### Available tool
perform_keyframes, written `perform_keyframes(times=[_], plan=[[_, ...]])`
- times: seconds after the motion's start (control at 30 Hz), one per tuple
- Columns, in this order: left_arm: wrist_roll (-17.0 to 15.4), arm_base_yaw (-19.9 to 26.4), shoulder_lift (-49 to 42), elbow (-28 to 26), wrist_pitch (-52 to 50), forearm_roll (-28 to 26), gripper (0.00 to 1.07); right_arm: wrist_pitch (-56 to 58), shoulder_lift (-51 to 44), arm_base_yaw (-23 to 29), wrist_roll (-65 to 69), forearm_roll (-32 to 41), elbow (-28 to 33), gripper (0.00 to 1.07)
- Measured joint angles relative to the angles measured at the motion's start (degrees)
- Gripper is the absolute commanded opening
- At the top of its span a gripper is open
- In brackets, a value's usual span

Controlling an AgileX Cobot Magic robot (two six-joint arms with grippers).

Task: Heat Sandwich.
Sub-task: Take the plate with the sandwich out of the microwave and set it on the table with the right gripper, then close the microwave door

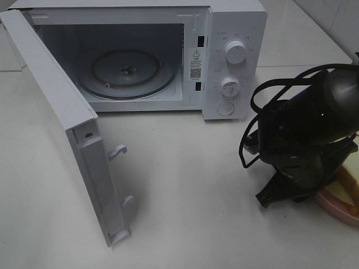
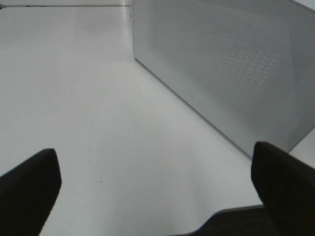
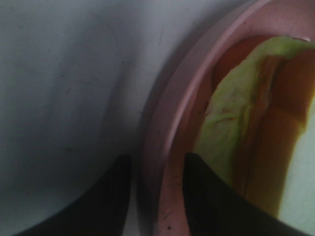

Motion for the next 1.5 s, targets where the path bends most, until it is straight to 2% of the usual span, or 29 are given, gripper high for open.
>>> perform_keyframes(times=[0.03, 0.1, 0.2, 0.23, 0.33, 0.43, 0.87, 1.2, 1.5], plan=[[0.0, 0.0, 0.0, 0.0, 0.0, 0.0, 0.98, 0.0, 0.0, 0.0, 0.0, 0.0, 0.0, 0.41], [0.0, 0.0, 0.0, 0.0, 0.0, 0.0, 0.98, 0.2, -1.7, 0.0, -2.4, 1.2, 0.0, 0.51], [0.0, 0.0, 0.0, 0.0, 0.0, 0.0, 0.98, 0.5, -3.1, 0.0, -4.2, 2.2, 0.0, 0.57], [0.0, 0.0, 0.0, 0.0, 0.0, 0.0, 0.98, 0.7, -4.5, 0.0, -5.8, 2.9, 0.0, 0.63], [0.0, 0.0, 0.0, 0.0, 0.0, 0.0, 0.98, 1.0, -8.3, 0.0, -9.2, 5.0, 0.1, 0.73], [0.0, 0.0, 0.0, 0.0, 0.0, 0.0, 0.98, 1.1, -10.3, 0.0, -11.4, 6.5, 0.0, 0.76], [0.0, 0.0, 0.0, 0.0, 0.0, 0.0, 0.98, 4.0, -25.8, -0.1, -30.0, 20.1, -0.1, 0.76], [0.0, 0.0, 0.0, 0.0, 0.0, 0.0, 0.98, 9.0, -43.4, -0.1, -43.3, 33.2, -0.1, 0.76], [0.0, 0.0, 0.0, 0.0, 0.0, 0.0, 0.98, 12.9, -56.4, -0.1, -47.7, 38.7, -0.1, 0.76]])
